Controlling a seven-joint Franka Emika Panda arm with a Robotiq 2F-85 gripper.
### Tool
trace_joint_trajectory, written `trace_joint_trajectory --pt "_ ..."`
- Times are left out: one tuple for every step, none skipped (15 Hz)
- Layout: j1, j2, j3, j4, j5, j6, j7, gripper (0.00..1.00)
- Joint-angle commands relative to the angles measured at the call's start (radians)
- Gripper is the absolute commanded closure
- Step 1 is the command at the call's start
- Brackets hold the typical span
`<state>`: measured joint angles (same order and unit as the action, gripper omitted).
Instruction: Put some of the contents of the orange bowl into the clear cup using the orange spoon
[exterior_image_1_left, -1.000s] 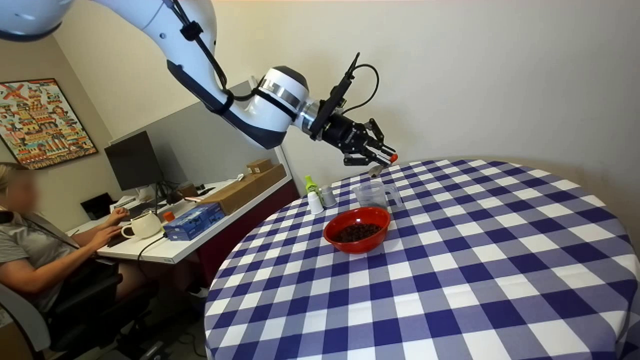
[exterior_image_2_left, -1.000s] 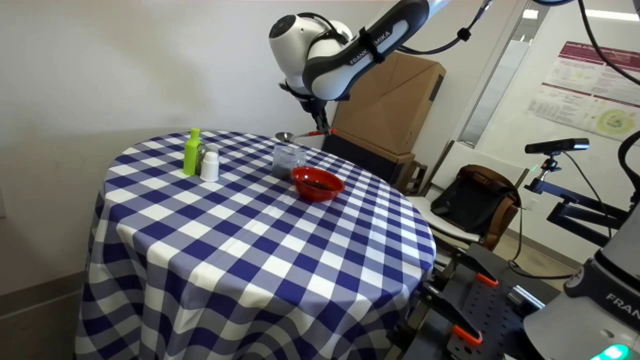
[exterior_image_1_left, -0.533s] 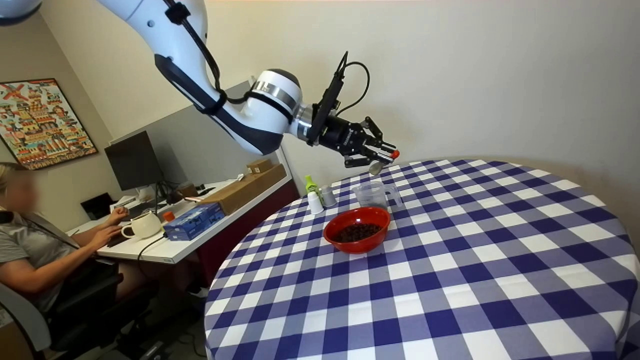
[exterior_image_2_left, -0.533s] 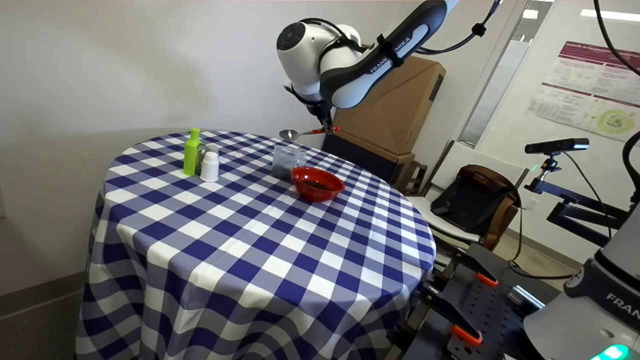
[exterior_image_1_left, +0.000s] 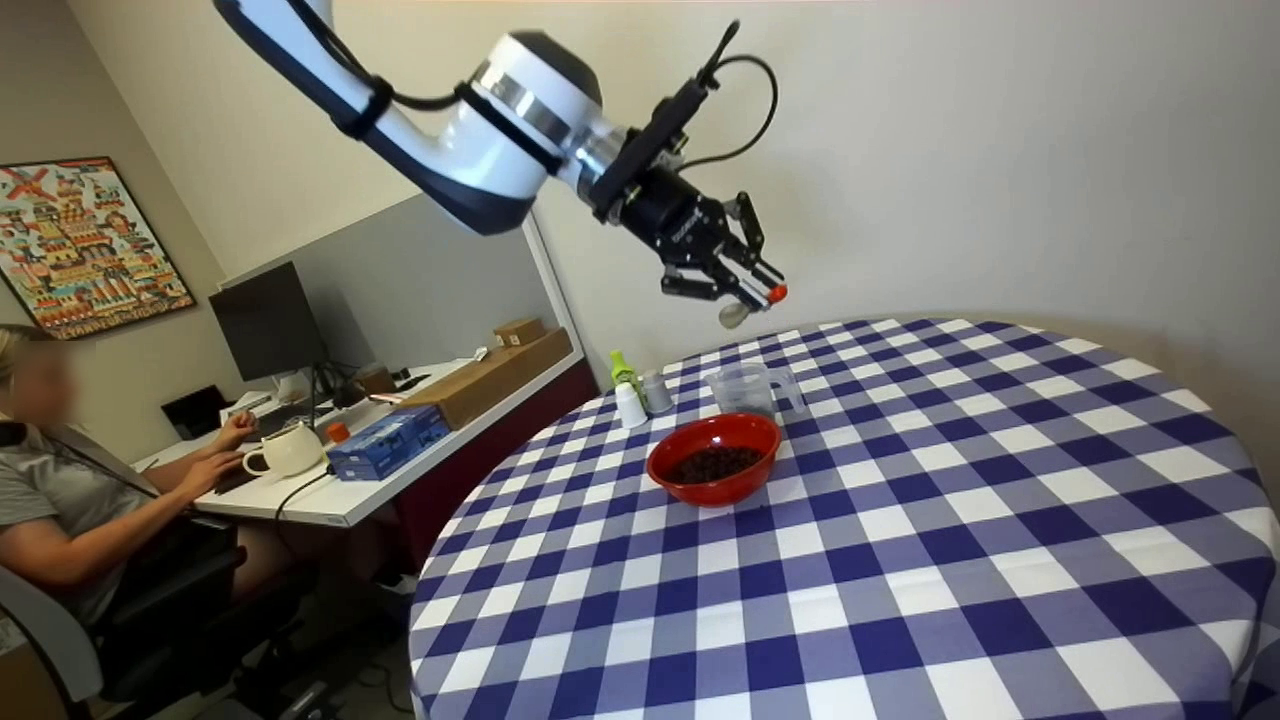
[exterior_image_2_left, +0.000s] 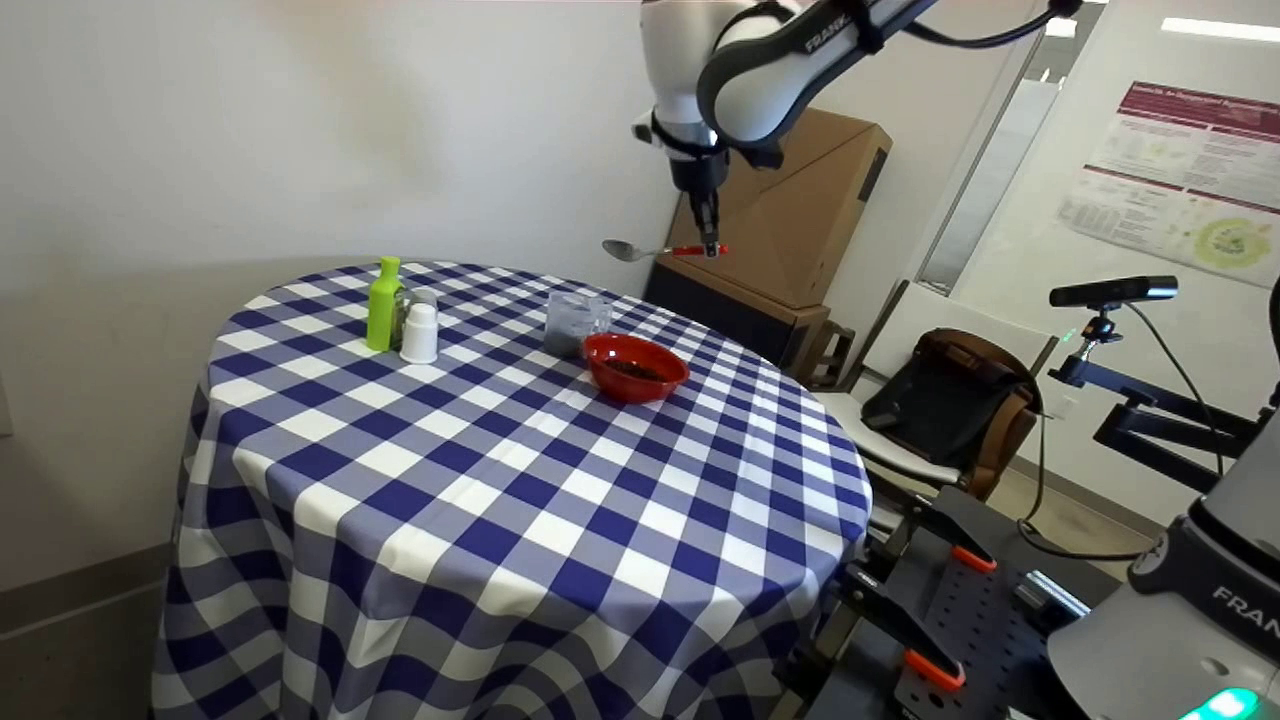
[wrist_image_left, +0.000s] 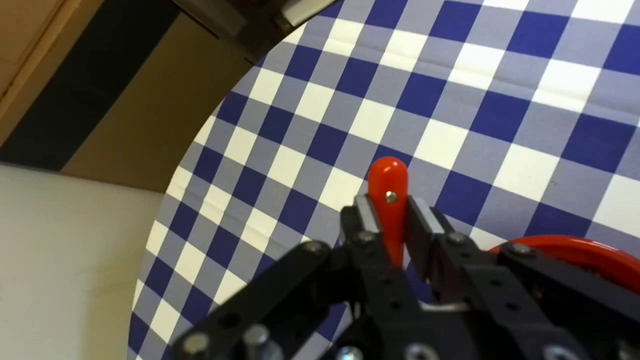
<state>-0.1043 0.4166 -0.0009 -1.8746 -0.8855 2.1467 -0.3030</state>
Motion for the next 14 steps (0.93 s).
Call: trace_joint_trajectory --pt "-0.091 -0.212 0.001 -0.14 0.188 0.081 -0.226 0.95" --pt "-0.11 -0.262 -0.007 -0.171 0.245 0.087 -0.314 0.95" --pt "-0.151 -0.312 0.013 -0.216 0.279 0.085 -0.393 0.95" --pt "-0.129 -0.347 -0.029 -0.248 0.323 0.078 -0.473 0.95" --pt "-0.132 -0.38 -0.041 -0.294 0.36 0.071 -0.546 0.95" --pt "-0.127 -0.411 -0.056 -0.335 0.391 0.063 -0.611 0.95" --pt "-0.119 -0.44 -0.07 -0.386 0.417 0.061 -0.667 0.95" --pt "-0.11 -0.463 -0.08 -0.43 0.437 0.057 -0.719 0.95" --pt "-0.102 -0.48 -0.087 -0.479 0.447 0.073 -0.761 0.95" --pt "-0.094 -0.49 -0.092 -0.517 0.447 0.071 -0.8 0.95" --pt "-0.085 -0.491 -0.095 -0.554 0.439 0.081 -0.82 0.95" --pt "-0.077 -0.491 -0.096 -0.582 0.427 0.084 -0.833 0.95" --pt "-0.071 -0.477 -0.096 -0.603 0.415 0.097 -0.837 0.95" --pt "-0.067 -0.46 -0.097 -0.619 0.404 0.119 -0.836 0.95"
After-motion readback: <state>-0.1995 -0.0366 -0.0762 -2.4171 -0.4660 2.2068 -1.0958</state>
